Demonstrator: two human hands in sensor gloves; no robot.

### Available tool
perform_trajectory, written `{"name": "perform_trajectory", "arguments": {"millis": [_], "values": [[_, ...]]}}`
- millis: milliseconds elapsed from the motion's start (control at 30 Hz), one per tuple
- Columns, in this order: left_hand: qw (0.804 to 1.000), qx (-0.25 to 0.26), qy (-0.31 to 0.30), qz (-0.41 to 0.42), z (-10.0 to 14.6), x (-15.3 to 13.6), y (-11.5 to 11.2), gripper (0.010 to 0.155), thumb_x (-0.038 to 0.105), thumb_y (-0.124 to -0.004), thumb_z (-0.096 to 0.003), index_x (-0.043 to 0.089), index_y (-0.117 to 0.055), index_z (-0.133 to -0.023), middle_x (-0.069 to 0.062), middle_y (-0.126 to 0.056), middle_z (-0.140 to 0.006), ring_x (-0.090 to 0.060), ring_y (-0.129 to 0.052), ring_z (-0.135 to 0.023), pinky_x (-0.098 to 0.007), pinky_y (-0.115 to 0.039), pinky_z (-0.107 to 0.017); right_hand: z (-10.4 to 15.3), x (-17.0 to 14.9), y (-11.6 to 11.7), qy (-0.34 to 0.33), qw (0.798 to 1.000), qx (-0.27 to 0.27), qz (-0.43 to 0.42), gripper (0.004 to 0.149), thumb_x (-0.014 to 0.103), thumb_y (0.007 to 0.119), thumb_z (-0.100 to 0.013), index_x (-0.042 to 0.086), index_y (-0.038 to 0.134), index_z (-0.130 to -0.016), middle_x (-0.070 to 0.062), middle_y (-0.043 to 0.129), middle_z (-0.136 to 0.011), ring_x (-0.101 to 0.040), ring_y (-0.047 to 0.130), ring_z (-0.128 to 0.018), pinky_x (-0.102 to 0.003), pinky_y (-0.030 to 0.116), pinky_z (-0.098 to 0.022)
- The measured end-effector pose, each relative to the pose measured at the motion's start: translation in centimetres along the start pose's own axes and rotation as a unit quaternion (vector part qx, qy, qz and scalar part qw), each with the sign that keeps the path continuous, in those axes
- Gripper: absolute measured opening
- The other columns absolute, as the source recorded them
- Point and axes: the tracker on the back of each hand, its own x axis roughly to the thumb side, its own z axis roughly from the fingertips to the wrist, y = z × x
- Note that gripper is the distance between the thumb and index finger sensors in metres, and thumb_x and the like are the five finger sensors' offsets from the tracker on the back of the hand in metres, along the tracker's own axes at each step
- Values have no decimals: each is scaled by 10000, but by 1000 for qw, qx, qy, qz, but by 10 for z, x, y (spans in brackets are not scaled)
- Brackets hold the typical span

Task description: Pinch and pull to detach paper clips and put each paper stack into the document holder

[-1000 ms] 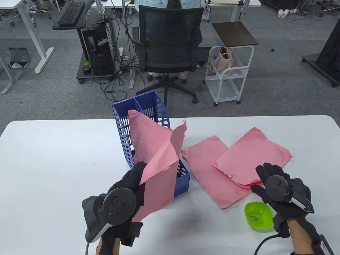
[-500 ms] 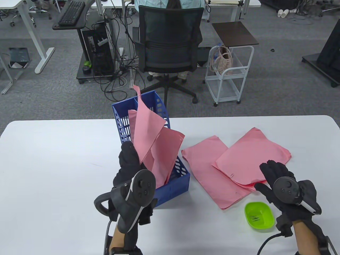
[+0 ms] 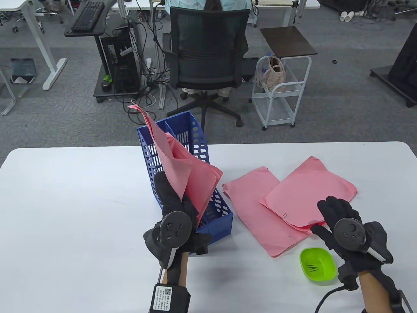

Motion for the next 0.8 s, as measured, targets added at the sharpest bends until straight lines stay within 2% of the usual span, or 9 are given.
{"name": "perform_trajectory", "arguments": {"millis": [100,267,500,567,667,800], "values": [[999,-30,3,-21,3,-16,-22,678,205,-508,-610,-18,-118,-1117,-304,-381,-1118,-303,-867,-909,-316,-852,-659,-1,1,1,0,1000,3,4,743,481,605,-574,122,346,-1172,-294,294,-1226,-577,288,-1097,-664,336,-800],[996,-71,24,-40,6,-34,-45,679,207,-510,-605,-14,-123,-1117,-300,-383,-1117,-308,-868,-906,-320,-850,-658,-2,2,4,0,1000,9,9,744,481,605,-574,122,345,-1172,-294,292,-1226,-578,288,-1096,-664,337,-800],[992,-99,41,-63,7,-44,-55,691,209,-538,-597,-20,-154,-1124,-314,-413,-1111,-343,-875,-890,-344,-852,-641,-2,3,5,0,1000,14,10,744,482,604,-574,122,345,-1172,-294,294,-1226,-578,289,-1096,-663,339,-800],[991,-108,31,-72,7,-44,-54,709,240,-553,-604,-24,-151,-1125,-315,-403,-1113,-355,-828,-926,-361,-820,-666,-2,3,5,0,1000,15,12,745,482,605,-574,121,345,-1172,-294,295,-1226,-577,291,-1096,-664,339,-800],[989,-118,3,-90,7,-43,-53,805,353,-583,-601,-31,-118,-1134,-337,-351,-1129,-420,-733,-982,-430,-745,-710,-2,3,5,0,1000,16,13,743,482,604,-574,122,348,-1171,-294,297,-1226,-578,293,-1096,-663,341,-799],[976,-160,-59,-133,8,-39,-49,908,529,-482,-589,-34,-44,-1151,-371,-205,-1162,-559,-464,-1073,-625,-506,-760,-3,4,7,-1,1000,21,17,743,483,604,-573,123,348,-1171,-293,297,-1225,-576,293,-1096,-664,342,-799]]}}
